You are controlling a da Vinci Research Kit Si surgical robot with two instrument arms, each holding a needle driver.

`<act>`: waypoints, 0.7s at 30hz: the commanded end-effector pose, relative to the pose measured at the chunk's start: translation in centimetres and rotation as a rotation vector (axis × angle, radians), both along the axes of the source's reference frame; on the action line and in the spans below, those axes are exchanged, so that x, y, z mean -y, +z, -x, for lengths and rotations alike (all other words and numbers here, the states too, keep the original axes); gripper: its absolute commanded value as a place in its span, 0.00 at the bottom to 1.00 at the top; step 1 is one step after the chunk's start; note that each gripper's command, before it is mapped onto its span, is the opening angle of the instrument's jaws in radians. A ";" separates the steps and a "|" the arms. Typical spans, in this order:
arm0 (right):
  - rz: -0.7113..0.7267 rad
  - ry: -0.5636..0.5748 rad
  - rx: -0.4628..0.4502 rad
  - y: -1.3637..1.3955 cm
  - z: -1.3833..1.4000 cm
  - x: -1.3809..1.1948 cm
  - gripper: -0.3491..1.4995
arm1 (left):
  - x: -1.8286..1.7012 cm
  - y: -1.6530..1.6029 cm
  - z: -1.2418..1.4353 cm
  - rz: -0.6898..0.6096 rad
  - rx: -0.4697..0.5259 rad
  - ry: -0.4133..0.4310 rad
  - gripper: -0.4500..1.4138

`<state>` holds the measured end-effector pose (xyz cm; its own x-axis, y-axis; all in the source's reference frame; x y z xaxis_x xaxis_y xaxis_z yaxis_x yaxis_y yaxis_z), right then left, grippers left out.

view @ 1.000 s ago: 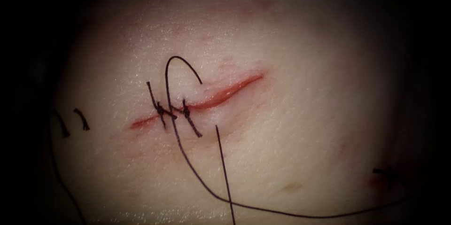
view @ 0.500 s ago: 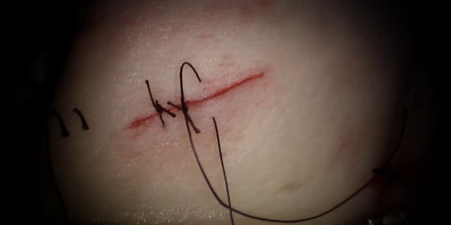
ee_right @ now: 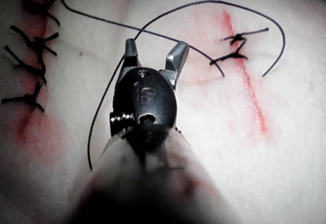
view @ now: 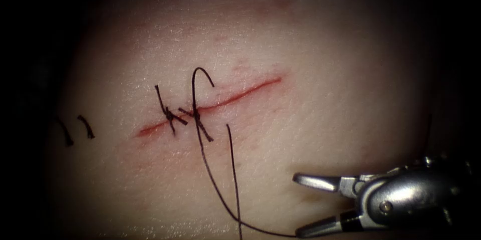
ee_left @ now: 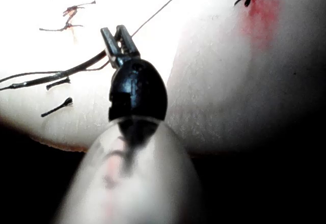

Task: Wound Closure

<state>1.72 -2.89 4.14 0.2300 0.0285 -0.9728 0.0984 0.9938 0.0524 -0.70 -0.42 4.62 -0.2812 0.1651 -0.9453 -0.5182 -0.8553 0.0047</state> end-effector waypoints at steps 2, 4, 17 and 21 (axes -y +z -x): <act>0.032 0.019 0.026 0.35 -0.21 -0.07 0.65 | 0.00 0.08 0.09 0.000 -0.002 -0.003 0.00; 0.065 0.028 0.037 0.49 -0.31 -0.11 0.65 | -0.01 0.09 0.12 0.000 -0.004 -0.006 0.00; 0.125 0.052 0.068 1.34 -0.89 -0.05 0.55 | 0.00 0.12 0.25 0.007 -0.003 -0.011 0.00; 0.124 0.053 0.066 1.35 -0.95 -0.07 0.47 | 0.00 0.12 0.25 0.007 -0.003 -0.011 0.00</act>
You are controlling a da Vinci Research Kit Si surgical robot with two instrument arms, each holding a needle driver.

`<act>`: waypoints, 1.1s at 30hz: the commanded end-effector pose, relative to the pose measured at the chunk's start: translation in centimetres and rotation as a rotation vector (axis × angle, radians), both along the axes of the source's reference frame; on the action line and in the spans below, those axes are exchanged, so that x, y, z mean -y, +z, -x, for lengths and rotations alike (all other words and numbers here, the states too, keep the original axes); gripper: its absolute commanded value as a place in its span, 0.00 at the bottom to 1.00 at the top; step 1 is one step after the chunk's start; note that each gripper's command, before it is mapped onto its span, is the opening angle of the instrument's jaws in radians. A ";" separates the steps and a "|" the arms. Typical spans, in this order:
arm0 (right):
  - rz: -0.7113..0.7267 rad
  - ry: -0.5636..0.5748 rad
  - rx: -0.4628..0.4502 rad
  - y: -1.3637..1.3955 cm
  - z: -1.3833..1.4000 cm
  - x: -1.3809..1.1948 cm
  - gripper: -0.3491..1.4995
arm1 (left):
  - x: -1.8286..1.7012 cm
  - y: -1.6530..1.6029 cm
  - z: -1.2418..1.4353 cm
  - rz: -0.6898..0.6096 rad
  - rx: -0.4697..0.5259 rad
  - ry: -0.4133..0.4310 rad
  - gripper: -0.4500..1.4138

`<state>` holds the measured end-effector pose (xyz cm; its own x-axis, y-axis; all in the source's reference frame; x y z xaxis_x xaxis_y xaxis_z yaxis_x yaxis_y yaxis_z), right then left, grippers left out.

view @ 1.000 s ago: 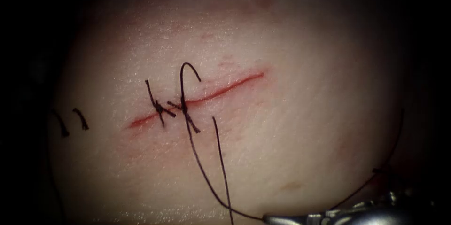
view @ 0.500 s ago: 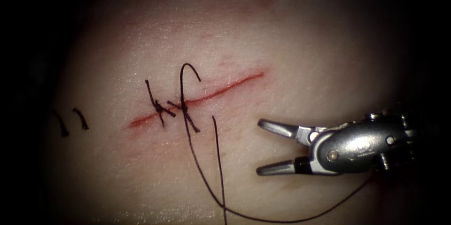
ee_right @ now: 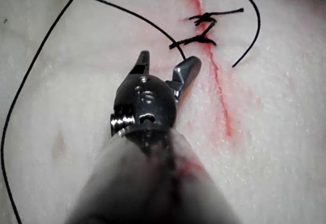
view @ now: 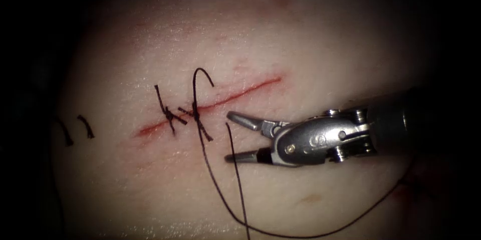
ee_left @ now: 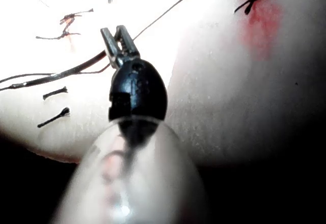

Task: Wound Closure

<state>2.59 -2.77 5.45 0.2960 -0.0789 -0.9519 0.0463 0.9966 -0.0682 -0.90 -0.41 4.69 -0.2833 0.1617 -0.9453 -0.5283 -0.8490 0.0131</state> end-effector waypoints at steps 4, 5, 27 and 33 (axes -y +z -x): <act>-0.002 0.001 0.001 0.03 -0.14 0.05 0.28 | 0.01 0.06 0.06 -0.002 0.000 0.003 0.00; -0.003 -0.005 -0.004 0.03 -0.10 0.05 0.00 | 0.01 0.06 0.06 -0.001 0.002 0.005 0.00; -0.044 -0.289 -0.003 -1.44 0.76 1.32 0.00 | 0.00 0.11 0.17 -0.003 0.000 0.017 0.00; -0.052 -0.423 0.011 -1.72 0.77 1.68 0.00 | 0.01 0.11 0.17 -0.003 0.000 0.017 0.00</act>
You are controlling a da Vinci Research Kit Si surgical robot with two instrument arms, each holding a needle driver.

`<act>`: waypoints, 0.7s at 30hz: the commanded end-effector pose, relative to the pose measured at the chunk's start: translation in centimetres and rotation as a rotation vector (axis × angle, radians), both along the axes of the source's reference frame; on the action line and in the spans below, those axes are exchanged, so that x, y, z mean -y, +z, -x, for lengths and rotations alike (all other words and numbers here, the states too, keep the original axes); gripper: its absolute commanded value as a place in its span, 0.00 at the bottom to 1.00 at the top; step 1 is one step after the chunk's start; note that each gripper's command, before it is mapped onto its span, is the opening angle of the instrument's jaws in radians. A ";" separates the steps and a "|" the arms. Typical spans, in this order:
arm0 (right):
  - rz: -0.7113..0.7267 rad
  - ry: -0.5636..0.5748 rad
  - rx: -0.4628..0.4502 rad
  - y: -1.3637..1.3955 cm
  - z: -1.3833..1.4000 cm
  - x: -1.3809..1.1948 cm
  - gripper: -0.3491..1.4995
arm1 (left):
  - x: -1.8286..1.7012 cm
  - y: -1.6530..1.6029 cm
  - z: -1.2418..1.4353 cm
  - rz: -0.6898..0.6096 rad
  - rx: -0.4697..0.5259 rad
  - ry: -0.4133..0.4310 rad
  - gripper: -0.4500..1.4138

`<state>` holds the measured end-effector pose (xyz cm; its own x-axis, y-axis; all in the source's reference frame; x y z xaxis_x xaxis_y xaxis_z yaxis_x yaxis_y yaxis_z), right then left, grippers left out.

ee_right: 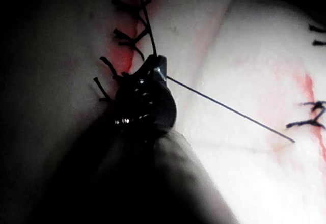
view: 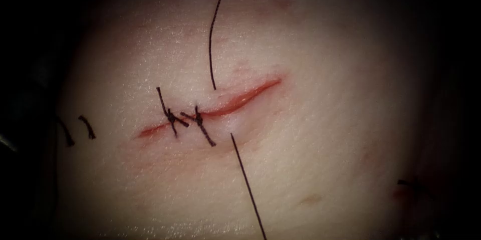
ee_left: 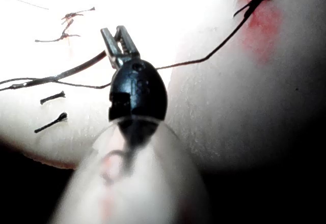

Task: Wound Closure

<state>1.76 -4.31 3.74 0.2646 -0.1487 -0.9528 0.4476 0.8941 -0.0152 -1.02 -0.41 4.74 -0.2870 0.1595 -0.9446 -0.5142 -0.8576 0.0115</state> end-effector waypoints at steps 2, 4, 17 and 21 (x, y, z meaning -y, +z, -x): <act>-0.019 0.028 -0.024 -0.01 -0.14 0.02 0.03 | 0.01 0.06 0.05 0.000 0.001 0.001 0.00; -0.026 0.114 -0.040 0.02 -0.17 -0.14 0.56 | 0.01 0.06 0.05 0.000 0.001 0.001 0.00; -0.067 0.332 -0.050 0.41 -0.06 -1.20 0.84 | -0.06 0.11 0.10 -0.002 0.003 -0.002 0.00; -0.046 0.356 -0.049 0.69 -0.16 -1.37 0.83 | -0.11 0.15 0.16 -0.002 0.003 -0.007 0.00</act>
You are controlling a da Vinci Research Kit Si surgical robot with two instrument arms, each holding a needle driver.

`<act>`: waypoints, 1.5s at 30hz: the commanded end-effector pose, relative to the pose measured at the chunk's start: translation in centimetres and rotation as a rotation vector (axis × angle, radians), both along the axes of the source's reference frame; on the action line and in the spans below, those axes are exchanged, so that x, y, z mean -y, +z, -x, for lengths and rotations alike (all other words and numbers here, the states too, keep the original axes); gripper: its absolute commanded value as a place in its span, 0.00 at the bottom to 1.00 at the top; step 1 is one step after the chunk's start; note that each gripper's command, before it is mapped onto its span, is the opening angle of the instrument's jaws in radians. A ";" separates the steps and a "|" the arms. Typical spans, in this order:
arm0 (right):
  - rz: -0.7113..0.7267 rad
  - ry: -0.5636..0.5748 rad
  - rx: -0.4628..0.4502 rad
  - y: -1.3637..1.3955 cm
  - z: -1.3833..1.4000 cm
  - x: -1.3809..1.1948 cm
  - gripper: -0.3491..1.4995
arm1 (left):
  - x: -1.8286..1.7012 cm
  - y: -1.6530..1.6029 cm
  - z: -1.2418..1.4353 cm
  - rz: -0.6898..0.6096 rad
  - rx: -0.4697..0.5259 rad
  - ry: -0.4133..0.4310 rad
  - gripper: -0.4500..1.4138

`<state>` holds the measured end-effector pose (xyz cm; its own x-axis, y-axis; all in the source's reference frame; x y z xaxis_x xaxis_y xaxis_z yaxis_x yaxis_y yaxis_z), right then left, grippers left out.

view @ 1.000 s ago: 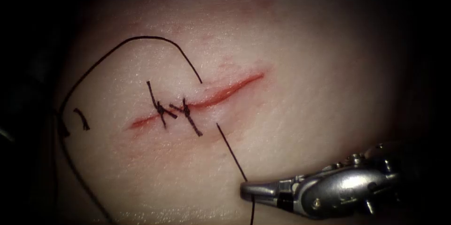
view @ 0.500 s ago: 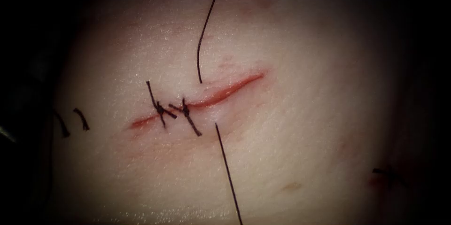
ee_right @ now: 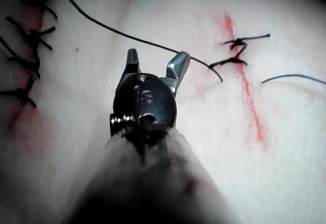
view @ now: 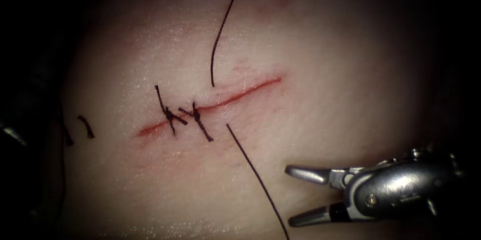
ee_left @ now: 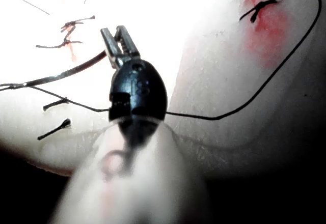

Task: Wound Closure

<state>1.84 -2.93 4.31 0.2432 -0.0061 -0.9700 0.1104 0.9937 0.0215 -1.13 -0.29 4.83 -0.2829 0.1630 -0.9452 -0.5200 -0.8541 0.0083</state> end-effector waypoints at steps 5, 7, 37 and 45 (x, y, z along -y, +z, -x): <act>0.014 0.026 0.019 0.57 -0.30 -0.14 0.84 | -0.05 0.12 0.15 -0.003 0.002 0.004 0.00; 0.018 0.036 0.023 0.69 -0.39 -0.19 0.84 | -0.12 0.20 0.18 -0.004 0.001 0.004 0.00; 0.010 0.038 -0.071 1.00 -0.75 -0.27 0.00 | -0.23 0.67 0.38 -0.015 -0.014 0.020 0.00; 0.014 0.024 -0.081 0.97 -0.69 -0.20 0.00 | -0.23 0.67 0.38 -0.014 -0.015 0.019 0.00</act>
